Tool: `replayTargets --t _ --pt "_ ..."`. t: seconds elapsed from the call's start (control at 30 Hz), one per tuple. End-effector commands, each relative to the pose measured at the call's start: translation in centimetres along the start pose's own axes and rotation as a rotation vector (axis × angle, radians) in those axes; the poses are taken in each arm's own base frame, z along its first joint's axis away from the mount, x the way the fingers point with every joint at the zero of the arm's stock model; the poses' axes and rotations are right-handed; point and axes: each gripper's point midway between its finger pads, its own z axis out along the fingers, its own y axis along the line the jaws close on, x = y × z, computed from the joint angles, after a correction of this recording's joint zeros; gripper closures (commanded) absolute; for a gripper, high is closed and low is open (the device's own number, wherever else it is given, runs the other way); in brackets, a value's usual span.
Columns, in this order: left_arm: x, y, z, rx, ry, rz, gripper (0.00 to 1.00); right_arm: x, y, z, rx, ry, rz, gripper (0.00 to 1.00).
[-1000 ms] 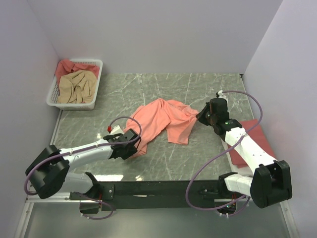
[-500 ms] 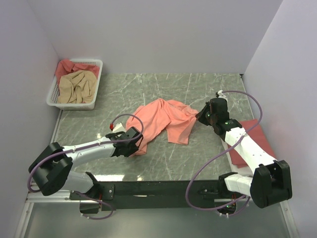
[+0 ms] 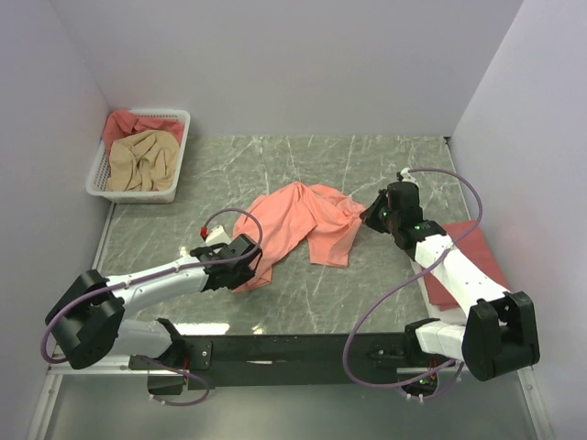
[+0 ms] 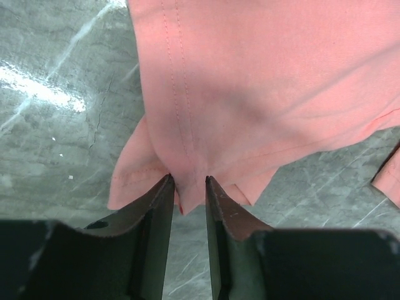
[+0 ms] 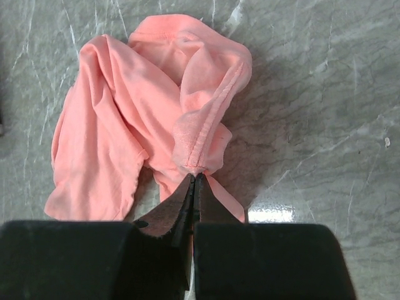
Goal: Fold and stack the t-shirts
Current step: Flatten the tshirt out
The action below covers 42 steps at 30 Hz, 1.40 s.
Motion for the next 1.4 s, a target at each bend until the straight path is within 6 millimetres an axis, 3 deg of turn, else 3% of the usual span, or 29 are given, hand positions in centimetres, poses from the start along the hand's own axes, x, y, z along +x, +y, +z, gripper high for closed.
replayTargets --t 0.0,0.27,0.4,0.53,0.63,0.7,0.8,0.83,0.9,0.93,0.97,1.0,1.07,1.1,1.13,1.2,1.23,1.37 --pt "-0.6 -0.4 0.1 0.007 -0.024 0.019 0.68 -0.4 0.4 0.3 -0.023 -0.018 0.007 1.0" --pt "-0.4 -0.8 1.2 0.001 -0.02 0.03 0.7 -0.3 0.2 0.4 -0.019 -0.015 0.008 1.0" --pt "-1.0 -1.1 0.9 0.006 -0.034 0.023 0.77 -0.3 0.2 0.3 -0.018 -0.014 0.008 1.0" --pt "-3.3 -1.4 -0.6 0.02 -0.088 -0.003 0.99 -0.9 0.4 0.0 -0.01 -0.028 0.005 1.0" --pt "-6.6 -1.1 -2.6 0.029 -0.156 -0.035 0.99 -2.0 0.7 -0.5 -0.005 -0.05 0.005 1.0" --pt "-9.7 -1.5 -4.9 0.078 -0.229 -0.055 0.99 -2.6 0.9 -1.0 -0.006 -0.057 0.011 1.0" --pt "-14.7 -0.5 -8.0 0.105 -0.345 -0.096 0.99 -5.1 2.0 -2.6 -0.037 -0.103 0.034 1.0" --pt "-17.3 -0.2 -9.3 0.112 -0.406 -0.116 0.99 -6.8 2.9 -3.7 -0.066 -0.139 0.048 1.0" --pt "-20.7 -0.7 -12.7 0.164 -0.497 -0.155 0.99 -8.2 3.7 -5.1 -0.085 -0.161 0.064 1.0" --pt "-22.6 -0.1 -13.8 0.154 -0.544 -0.181 0.99 -10.0 5.1 -6.6 -0.126 -0.202 0.075 1.0" --pt "-23.7 0.2 -14.9 0.145 -0.578 -0.174 0.99 -10.9 5.1 -7.5 -0.125 -0.219 0.088 1.0" --pt "-25.7 -0.3 -17.4 0.174 -0.632 -0.198 0.99 -11.8 5.5 -8.3 -0.136 -0.24 0.095 1.0" --pt "-28.0 0.1 -19.8 0.168 -0.698 -0.213 0.99 -14.4 6.7 -11.4 -0.175 -0.31 0.118 1.0" --pt "-29.5 -0.4 -22.6 0.209 -0.75 -0.234 0.99 -15.2 7.0 -12.4 -0.189 -0.331 0.126 1.0" --pt "-30.4 -0.1 -24.0 0.217 -0.783 -0.249 0.99 -16.8 8.1 -14.8 -0.227 -0.385 0.132 1.0" --pt "-31.8 -0.2 -28.1 0.264 -0.862 -0.271 0.99 -18.0 8.2 -17.2 -0.237 -0.422 0.141 1.0" --pt "-32.1 0.0 -29.4 0.278 -0.887 -0.279 0.99 -19.2 9.0 -19.8 -0.266 -0.477 0.139 1.0" --pt "-32.4 1.4 -35.8 0.364 -1.0 -0.325 0.99 -20.2 9.4 -26.0 -0.284 -0.577 0.132 1.0"
